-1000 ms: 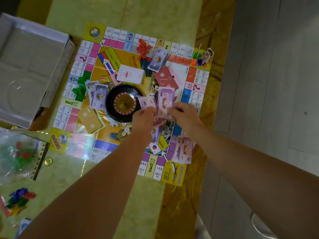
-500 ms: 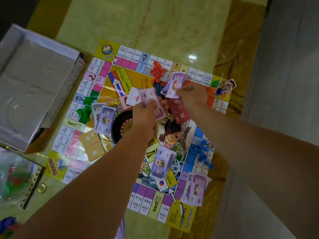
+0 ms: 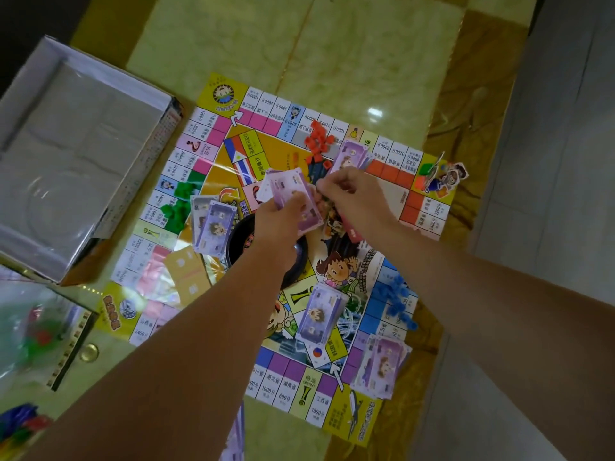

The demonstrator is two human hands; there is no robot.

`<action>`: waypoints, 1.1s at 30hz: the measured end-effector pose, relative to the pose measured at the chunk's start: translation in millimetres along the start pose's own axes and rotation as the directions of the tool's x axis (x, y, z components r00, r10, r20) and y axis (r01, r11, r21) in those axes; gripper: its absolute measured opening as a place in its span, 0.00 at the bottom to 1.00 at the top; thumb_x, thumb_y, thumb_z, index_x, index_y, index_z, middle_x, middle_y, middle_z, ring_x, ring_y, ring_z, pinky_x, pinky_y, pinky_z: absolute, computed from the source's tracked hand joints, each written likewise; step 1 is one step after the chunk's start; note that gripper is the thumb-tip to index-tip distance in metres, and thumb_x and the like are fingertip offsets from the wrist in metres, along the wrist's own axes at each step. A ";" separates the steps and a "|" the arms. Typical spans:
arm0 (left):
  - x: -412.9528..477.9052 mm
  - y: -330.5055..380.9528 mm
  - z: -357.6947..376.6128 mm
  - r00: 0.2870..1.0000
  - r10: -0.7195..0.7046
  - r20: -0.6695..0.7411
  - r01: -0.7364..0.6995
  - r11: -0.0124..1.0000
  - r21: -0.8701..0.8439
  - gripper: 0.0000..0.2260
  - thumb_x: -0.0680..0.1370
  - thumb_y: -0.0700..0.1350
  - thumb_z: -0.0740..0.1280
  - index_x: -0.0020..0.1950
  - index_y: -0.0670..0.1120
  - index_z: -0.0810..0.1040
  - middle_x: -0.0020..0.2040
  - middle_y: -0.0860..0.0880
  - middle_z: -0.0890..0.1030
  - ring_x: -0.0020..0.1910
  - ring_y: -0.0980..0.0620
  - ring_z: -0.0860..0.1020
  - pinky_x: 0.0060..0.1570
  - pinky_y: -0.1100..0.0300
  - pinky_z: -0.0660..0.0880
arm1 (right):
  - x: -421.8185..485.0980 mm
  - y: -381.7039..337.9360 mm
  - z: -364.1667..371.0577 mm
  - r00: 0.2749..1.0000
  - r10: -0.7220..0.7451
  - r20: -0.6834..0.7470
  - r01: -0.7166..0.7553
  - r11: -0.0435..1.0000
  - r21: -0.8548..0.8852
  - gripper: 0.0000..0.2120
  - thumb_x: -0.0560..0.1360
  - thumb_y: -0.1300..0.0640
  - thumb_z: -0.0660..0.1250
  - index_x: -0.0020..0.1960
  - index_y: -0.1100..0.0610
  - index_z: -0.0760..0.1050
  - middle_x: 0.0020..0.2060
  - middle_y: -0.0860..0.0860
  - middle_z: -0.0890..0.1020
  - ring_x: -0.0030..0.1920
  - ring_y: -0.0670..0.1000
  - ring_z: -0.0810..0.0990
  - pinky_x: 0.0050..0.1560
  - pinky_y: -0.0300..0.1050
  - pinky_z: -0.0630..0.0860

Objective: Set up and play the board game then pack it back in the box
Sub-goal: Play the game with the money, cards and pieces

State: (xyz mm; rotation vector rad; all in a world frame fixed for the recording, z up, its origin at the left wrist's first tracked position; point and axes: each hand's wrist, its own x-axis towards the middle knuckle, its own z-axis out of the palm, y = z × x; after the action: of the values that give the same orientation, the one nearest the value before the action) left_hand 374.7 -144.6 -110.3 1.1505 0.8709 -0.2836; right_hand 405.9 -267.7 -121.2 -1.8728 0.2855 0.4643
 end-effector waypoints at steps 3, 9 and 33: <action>-6.1 2.4 -11.7 0.999 -0.040 -0.028 0.039 0.998 -0.051 0.05 0.79 0.37 0.64 0.53 0.40 0.78 0.41 0.43 0.83 0.35 0.48 0.83 0.35 0.57 0.81 | -11.7 -4.8 12.6 0.984 0.026 0.176 -0.037 0.998 0.058 0.07 0.72 0.55 0.74 0.46 0.55 0.77 0.38 0.52 0.80 0.27 0.37 0.75 0.29 0.37 0.73; -14.1 4.6 -44.5 0.991 -0.092 -0.097 0.080 0.990 -0.119 0.04 0.78 0.40 0.67 0.51 0.43 0.80 0.35 0.47 0.84 0.33 0.51 0.83 0.33 0.58 0.80 | -22.7 -15.2 38.5 0.966 -0.021 0.258 0.033 0.998 -0.045 0.05 0.72 0.60 0.74 0.44 0.62 0.80 0.33 0.53 0.80 0.28 0.39 0.75 0.32 0.31 0.72; -43.4 4.4 -178.9 0.964 -0.101 -0.246 0.064 0.986 -0.155 0.07 0.81 0.38 0.59 0.51 0.41 0.76 0.40 0.44 0.80 0.34 0.49 0.80 0.37 0.54 0.81 | -37.4 -31.5 164.2 1.000 0.027 0.015 -0.024 0.981 -0.195 0.11 0.72 0.61 0.71 0.47 0.53 0.69 0.43 0.54 0.80 0.43 0.58 0.81 0.50 0.55 0.79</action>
State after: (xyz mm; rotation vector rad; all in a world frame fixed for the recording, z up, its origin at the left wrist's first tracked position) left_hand 268.0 5.2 -99.8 1.0287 1.1478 -0.1392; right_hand 356.5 -103.7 -125.9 -2.0564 0.2602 0.5417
